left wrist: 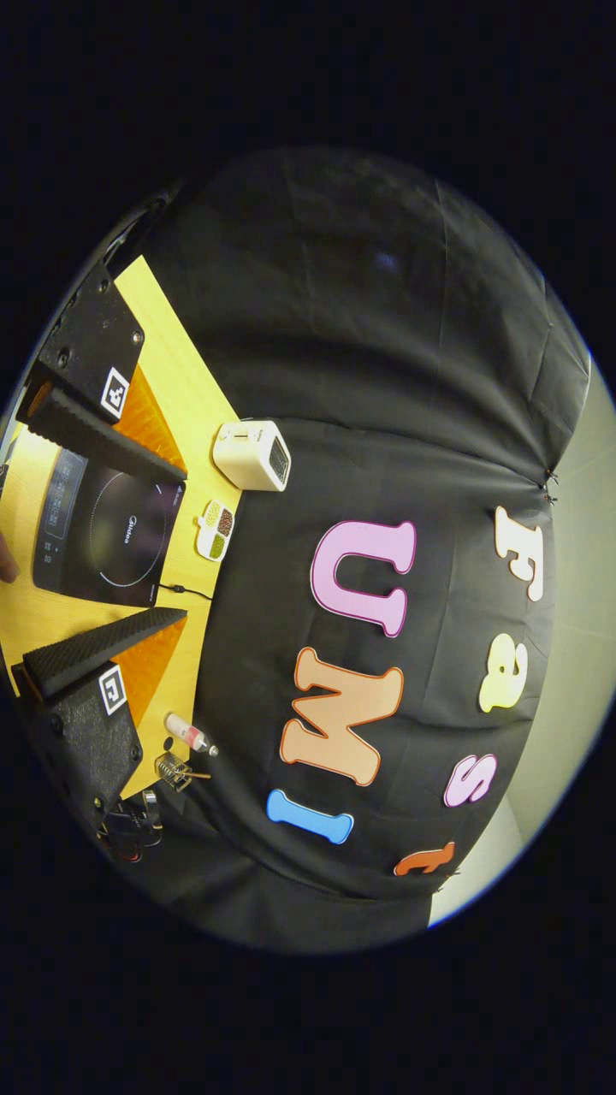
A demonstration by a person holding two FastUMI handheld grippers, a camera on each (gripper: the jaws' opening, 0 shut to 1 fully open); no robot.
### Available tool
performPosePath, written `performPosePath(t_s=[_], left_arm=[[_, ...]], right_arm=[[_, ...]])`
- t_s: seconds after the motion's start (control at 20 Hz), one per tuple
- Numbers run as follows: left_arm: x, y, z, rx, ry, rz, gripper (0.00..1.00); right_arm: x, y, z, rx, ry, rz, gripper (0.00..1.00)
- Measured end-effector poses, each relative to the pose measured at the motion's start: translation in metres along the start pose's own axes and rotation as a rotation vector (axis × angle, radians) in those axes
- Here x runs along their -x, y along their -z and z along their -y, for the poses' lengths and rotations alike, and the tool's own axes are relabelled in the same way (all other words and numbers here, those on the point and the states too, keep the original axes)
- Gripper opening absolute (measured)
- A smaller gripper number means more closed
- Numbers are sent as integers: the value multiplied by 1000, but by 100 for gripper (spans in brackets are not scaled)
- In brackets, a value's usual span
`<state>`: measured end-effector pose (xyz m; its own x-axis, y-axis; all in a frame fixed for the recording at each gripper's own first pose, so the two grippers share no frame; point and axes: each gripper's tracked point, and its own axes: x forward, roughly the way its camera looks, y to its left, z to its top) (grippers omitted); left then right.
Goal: First push the handle of the pot to place it horizontally, then grasp the pot with both hands and set it on the induction cooktop.
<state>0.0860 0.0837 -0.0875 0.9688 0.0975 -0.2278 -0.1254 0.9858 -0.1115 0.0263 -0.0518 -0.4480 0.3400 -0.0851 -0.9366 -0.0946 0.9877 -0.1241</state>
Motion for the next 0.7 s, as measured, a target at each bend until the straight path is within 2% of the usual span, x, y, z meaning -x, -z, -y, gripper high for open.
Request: performPosePath(t_s=[0.05, 0.3, 0.35, 0.5, 0.7], left_arm=[[1, 0, 2, -1, -5, 2, 89], [9, 4, 12, -8, -36, 1, 89], [11, 4, 14, -10, -43, 2, 89], [18, 6, 20, -21, -62, -2, 89], [23, 10, 32, -43, -74, -21, 89]], right_arm=[[-1, -3, 4, 2, 2, 3, 1], [-10, -18, 26, -20, -2, 10, 3], [-13, -21, 30, -22, 0, 11, 0], [-19, -34, 40, -39, -18, 23, 3], [-29, -49, 50, -73, -42, 41, 1]])
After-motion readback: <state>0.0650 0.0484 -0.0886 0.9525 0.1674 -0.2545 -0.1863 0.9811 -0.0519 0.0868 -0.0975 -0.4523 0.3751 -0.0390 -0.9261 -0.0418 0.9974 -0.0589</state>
